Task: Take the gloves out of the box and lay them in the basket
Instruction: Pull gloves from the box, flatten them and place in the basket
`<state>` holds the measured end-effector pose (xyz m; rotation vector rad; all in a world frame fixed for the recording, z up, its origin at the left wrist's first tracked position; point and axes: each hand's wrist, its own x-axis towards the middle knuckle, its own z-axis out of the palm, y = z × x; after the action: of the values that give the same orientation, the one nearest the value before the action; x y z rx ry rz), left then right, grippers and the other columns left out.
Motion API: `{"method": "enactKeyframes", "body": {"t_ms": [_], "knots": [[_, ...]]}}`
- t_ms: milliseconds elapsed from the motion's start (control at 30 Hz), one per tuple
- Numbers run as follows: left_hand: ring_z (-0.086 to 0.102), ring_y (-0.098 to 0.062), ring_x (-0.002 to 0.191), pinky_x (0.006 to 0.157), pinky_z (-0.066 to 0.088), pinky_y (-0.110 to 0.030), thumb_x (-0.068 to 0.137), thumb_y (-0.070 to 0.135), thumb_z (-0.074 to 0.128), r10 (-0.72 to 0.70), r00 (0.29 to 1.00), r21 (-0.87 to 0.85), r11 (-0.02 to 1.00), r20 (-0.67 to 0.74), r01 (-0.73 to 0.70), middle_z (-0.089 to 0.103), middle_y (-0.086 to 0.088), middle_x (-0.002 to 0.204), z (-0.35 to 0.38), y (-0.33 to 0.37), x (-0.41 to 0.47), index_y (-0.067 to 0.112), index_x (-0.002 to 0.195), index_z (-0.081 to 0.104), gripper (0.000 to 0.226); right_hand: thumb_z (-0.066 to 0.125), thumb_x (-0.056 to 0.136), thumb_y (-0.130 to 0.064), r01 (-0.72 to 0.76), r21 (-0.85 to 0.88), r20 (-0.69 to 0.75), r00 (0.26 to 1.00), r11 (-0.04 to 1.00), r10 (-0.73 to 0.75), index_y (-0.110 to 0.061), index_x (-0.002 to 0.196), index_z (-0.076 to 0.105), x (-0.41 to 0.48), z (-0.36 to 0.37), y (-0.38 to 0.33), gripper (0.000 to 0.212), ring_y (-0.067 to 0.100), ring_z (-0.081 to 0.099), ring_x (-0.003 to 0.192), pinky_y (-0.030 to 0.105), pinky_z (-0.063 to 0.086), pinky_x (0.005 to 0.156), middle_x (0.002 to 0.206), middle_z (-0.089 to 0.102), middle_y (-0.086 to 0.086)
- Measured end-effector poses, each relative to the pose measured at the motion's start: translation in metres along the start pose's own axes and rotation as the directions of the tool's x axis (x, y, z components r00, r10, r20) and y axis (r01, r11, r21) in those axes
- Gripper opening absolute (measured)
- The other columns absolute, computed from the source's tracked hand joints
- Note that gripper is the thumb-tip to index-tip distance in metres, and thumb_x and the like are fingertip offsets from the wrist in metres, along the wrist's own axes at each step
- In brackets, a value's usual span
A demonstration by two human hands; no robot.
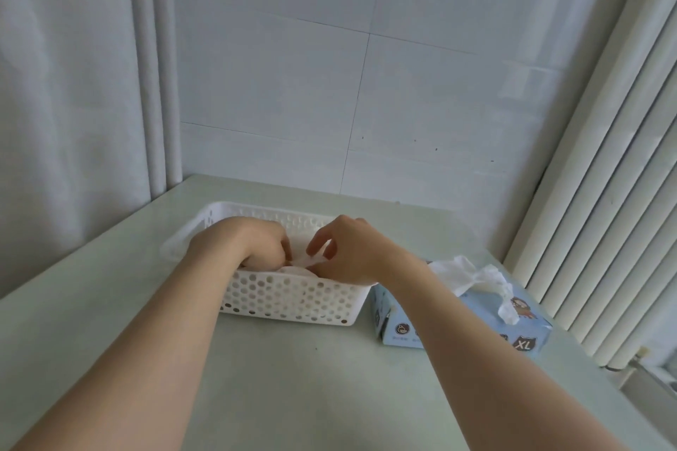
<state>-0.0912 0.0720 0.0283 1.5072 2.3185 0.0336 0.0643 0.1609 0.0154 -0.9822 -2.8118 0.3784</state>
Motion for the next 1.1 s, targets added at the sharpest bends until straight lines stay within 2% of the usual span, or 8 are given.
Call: {"method": "enactKeyframes", "body": {"t_ms": [133,267,333,500,667,800,900,1100], "knots": [[0.063,-0.021,0.119,0.104,0.053,-0.038,0.099,0.048,0.062,-0.011,1.000,0.020,1.000,0.017,0.011,0.064,0.003,0.138,-0.001,0.000,0.000,0.025,0.138,0.065,0.045,0.079,0.089,-0.044,0.023,0.108,-0.137,0.991,0.994,-0.008,-0.028,0.118,0.076,-0.004,0.004,0.005,0.033,0.010,0.063,0.093,0.025,0.052,0.079,0.108,0.072,-0.004],[0.061,-0.019,0.073,0.065,0.046,-0.031,0.103,0.035,0.055,0.021,0.979,0.044,0.999,-0.201,-0.012,0.065,-0.004,0.088,-0.001,0.012,0.003,0.013,0.086,0.062,0.029,0.061,0.099,-0.019,0.051,0.199,-0.427,0.903,0.979,0.040,-0.023,0.115,0.075,-0.024,0.010,0.016,0.021,0.001,0.054,0.064,0.029,0.054,0.068,0.104,0.073,-0.006],[0.059,-0.023,0.068,0.061,0.043,-0.032,0.100,0.021,0.049,0.054,0.936,0.005,0.998,-0.348,-0.056,0.062,-0.007,0.082,0.001,0.025,0.004,0.011,0.075,0.054,0.028,0.055,0.094,-0.004,0.033,0.255,-0.523,0.845,0.966,0.109,-0.020,0.110,0.072,-0.038,0.010,0.029,0.029,0.006,0.056,0.064,0.034,0.056,0.069,0.098,0.070,-0.005],[0.061,-0.007,0.083,0.078,0.050,-0.028,0.105,0.013,0.043,0.333,0.771,-0.071,0.897,-0.543,-0.437,0.069,0.005,0.104,0.019,0.082,-0.012,0.017,0.109,0.073,0.031,0.057,0.078,0.003,-0.081,0.305,-0.604,0.754,0.949,0.259,-0.023,0.102,0.065,-0.074,0.003,0.072,0.036,0.016,0.060,0.091,0.045,0.053,0.088,0.094,0.064,-0.011],[0.059,-0.017,0.124,0.109,0.044,-0.034,0.106,0.018,0.045,0.528,0.677,0.081,0.815,-0.512,-0.574,0.065,0.004,0.134,0.050,0.117,-0.015,0.021,0.131,0.066,0.032,0.055,0.076,-0.035,-0.106,0.217,-0.566,0.797,0.970,0.213,-0.032,0.117,0.064,-0.107,0.001,0.106,0.042,0.007,0.058,0.102,0.038,0.039,0.102,0.104,0.066,-0.018],[0.064,-0.022,0.102,0.101,0.046,-0.041,0.104,0.025,0.045,0.582,0.657,0.264,0.810,-0.479,-0.524,0.068,0.002,0.112,0.075,0.126,-0.009,0.018,0.119,0.064,0.025,0.051,0.075,-0.064,-0.119,0.174,-0.562,0.803,0.978,0.198,-0.041,0.118,0.067,-0.112,0.012,0.119,0.052,0.004,0.054,0.102,0.032,0.031,0.097,0.101,0.061,-0.020],[0.060,-0.023,0.083,0.095,0.045,-0.041,0.104,0.029,0.040,0.578,0.664,0.350,0.816,-0.473,-0.460,0.066,0.003,0.094,0.084,0.128,-0.003,0.020,0.107,0.059,0.020,0.065,0.084,-0.053,-0.128,0.156,-0.603,0.773,0.979,0.197,-0.040,0.100,0.075,-0.110,0.017,0.126,0.023,0.010,0.055,0.099,0.035,0.033,0.097,0.097,0.059,-0.017],[0.047,-0.021,0.070,0.094,0.043,-0.040,0.106,0.030,0.038,0.593,0.665,0.387,0.804,-0.454,-0.452,0.054,0.007,0.080,0.085,0.126,0.000,0.023,0.095,0.054,0.020,0.074,0.097,-0.037,-0.035,0.275,-0.798,0.548,0.961,0.249,-0.036,0.095,0.082,-0.110,0.016,0.129,0.008,0.010,0.049,0.099,0.031,0.027,0.089,0.101,0.063,-0.014]]}}
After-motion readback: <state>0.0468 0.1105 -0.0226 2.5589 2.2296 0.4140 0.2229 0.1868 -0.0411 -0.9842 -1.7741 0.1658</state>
